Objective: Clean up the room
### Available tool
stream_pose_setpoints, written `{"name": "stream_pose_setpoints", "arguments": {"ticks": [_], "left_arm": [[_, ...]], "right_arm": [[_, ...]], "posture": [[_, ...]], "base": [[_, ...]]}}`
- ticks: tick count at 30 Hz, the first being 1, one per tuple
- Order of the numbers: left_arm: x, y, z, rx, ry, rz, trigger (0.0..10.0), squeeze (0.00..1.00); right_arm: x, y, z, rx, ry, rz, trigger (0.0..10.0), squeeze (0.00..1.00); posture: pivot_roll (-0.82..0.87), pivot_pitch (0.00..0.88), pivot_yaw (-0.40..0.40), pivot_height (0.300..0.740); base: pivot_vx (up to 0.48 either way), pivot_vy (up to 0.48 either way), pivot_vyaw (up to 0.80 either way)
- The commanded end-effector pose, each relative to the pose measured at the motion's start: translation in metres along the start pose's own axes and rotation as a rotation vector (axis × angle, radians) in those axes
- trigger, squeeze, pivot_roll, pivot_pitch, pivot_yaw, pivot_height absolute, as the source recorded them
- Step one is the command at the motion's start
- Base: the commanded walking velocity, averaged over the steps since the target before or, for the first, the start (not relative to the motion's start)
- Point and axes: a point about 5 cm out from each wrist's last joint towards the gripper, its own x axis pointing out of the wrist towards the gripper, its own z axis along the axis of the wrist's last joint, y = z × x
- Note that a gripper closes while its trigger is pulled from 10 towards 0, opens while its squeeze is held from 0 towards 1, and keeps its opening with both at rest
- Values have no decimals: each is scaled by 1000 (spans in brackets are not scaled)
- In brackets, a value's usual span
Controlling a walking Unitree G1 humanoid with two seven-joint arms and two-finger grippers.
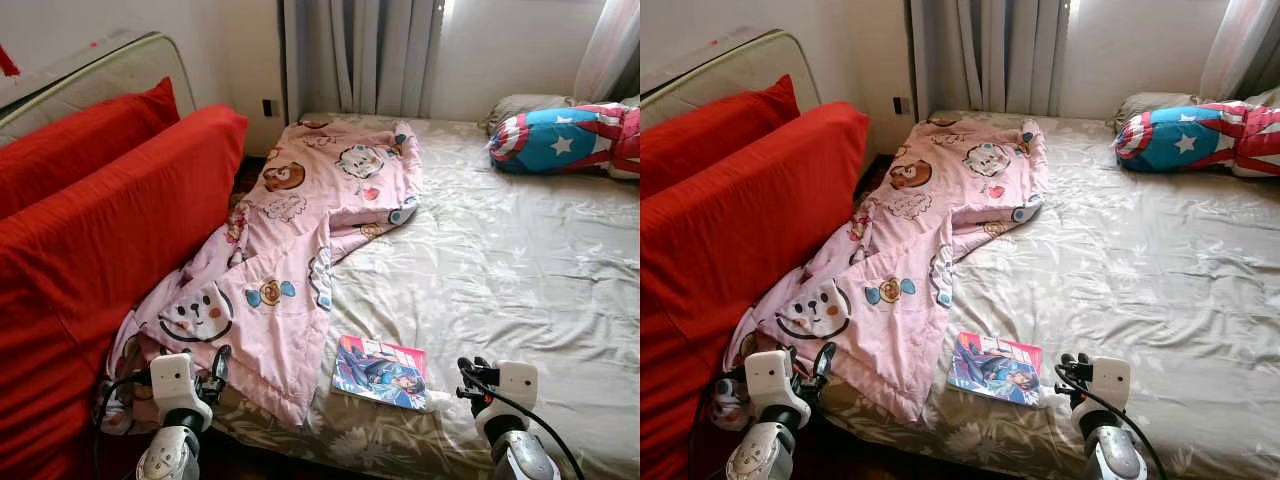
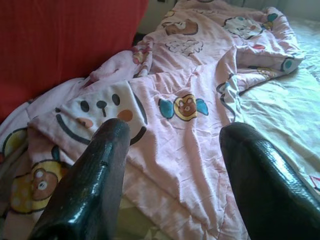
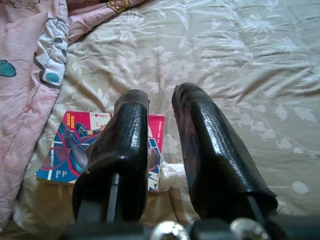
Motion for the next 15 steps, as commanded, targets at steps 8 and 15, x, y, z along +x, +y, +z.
{"name": "stream_pose_setpoints", "arguments": {"ticks": [8, 15], "left_arm": [[-7, 10, -3, 13, 40, 28, 10000, 0], [-11, 13, -4, 25, 50, 23, 10000, 0]], "right_arm": [[0, 1, 1, 10, -21, -31, 10000, 0], [0, 4, -3, 12, 10, -48, 10000, 0]], "posture": [[-57, 0, 29, 720], [-64, 0, 48, 720]], "base": [[0, 0, 0], [0, 0, 0]]}}
